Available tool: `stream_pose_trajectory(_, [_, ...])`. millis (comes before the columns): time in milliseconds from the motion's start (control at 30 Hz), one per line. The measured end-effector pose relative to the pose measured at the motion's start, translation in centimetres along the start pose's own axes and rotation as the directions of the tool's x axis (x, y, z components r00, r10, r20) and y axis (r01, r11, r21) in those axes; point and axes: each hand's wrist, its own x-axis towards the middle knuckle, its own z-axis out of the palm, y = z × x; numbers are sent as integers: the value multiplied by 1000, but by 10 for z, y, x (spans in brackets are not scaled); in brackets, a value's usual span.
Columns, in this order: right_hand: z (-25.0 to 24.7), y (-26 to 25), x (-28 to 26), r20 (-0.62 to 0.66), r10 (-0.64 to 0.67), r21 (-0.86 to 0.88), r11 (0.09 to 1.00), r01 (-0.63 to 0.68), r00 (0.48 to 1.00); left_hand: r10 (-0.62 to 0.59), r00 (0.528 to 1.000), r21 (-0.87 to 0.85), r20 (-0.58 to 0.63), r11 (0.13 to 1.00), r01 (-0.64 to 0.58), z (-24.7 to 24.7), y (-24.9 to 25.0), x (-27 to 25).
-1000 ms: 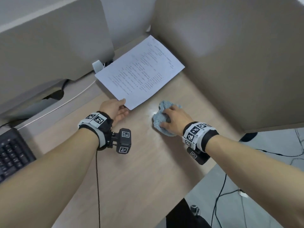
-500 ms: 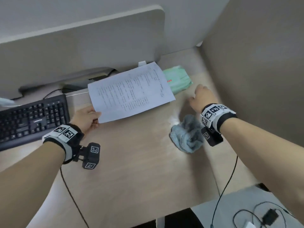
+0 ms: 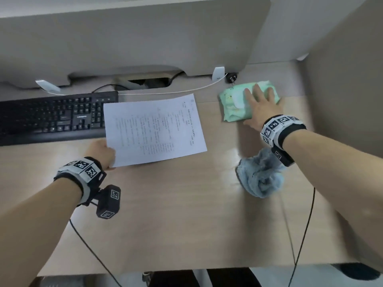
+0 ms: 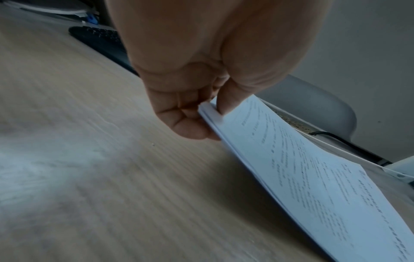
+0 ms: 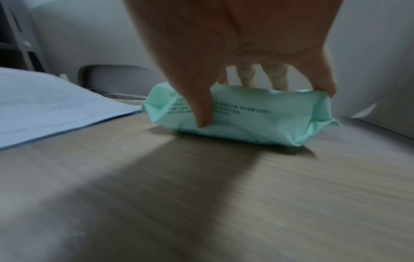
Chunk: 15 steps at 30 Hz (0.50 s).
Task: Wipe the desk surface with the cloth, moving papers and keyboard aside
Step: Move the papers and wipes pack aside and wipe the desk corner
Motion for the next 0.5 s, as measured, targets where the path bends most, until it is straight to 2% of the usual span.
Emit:
stream_pose_trajectory(267, [-7,-18,-8,-213,23,123,992,3,977,24,995,118,-96,993,-12,4,-9,6])
stream_pose_trajectory(367, [-21,-41,-18,-312,-3,196,978,68,950,35,996,154,-82,988,-22,-1,-12,6])
stream_pose_trajectory(500, [-41,-96,-37,-377,-108,256,942,215,920,34,999,131,-35,991,-29,-7,-17,10])
